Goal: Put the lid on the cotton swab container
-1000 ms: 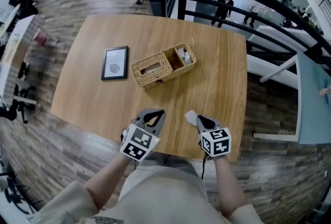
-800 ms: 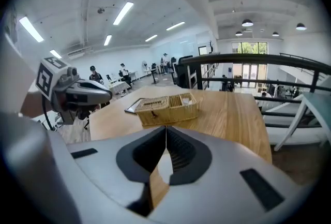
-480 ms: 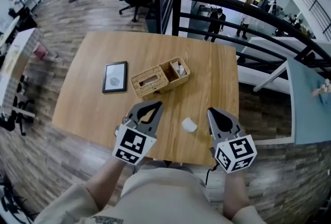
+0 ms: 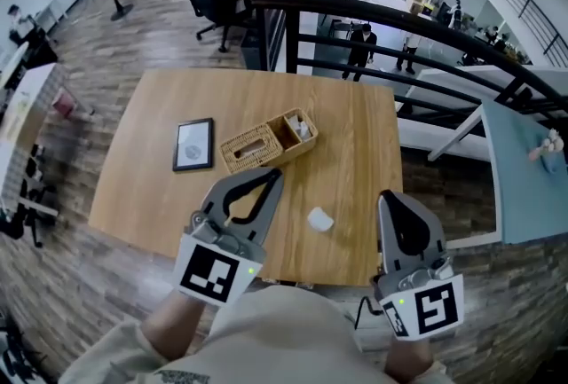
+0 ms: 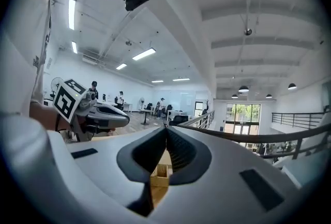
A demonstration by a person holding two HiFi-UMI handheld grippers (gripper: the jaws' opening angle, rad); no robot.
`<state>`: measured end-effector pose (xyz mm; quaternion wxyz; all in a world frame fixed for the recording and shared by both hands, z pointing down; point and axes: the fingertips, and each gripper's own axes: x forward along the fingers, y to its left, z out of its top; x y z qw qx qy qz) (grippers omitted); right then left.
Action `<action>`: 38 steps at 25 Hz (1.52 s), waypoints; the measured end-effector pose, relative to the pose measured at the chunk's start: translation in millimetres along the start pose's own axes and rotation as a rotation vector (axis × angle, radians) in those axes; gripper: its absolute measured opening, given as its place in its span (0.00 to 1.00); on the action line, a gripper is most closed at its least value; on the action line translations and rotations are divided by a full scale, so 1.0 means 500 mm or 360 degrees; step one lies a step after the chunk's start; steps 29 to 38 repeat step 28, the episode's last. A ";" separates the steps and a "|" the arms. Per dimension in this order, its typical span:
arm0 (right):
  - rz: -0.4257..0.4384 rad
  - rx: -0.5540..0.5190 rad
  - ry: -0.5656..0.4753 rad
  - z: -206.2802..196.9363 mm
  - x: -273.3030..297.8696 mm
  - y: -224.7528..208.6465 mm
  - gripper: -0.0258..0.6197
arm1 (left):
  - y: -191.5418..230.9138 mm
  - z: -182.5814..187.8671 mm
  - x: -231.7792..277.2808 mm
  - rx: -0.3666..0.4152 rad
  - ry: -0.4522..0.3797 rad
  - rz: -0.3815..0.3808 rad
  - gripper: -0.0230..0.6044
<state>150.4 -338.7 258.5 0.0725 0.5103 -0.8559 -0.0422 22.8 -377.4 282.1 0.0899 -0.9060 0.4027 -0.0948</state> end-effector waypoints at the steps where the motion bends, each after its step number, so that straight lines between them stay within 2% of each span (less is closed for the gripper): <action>1: 0.0000 -0.0003 -0.0022 0.008 -0.008 0.001 0.08 | -0.003 0.005 -0.004 0.0008 -0.0010 -0.0002 0.07; 8: 0.0002 0.0041 -0.0044 0.020 -0.035 0.013 0.08 | -0.009 0.004 -0.037 0.0008 0.0014 -0.0007 0.07; 15: 0.0050 0.0116 0.0098 -0.060 -0.021 0.030 0.08 | -0.029 -0.046 -0.036 -0.0029 0.0105 -0.0031 0.07; 20: 0.0047 0.0172 0.0156 -0.094 -0.012 0.034 0.08 | -0.021 -0.065 -0.034 -0.0040 0.0117 -0.0022 0.07; 28: -0.0006 0.0116 0.0228 -0.122 0.004 0.033 0.08 | -0.002 -0.091 -0.038 -0.0089 0.0149 -0.0028 0.07; 38: -0.0006 0.0116 0.0228 -0.122 0.004 0.033 0.08 | -0.002 -0.091 -0.038 -0.0089 0.0149 -0.0028 0.07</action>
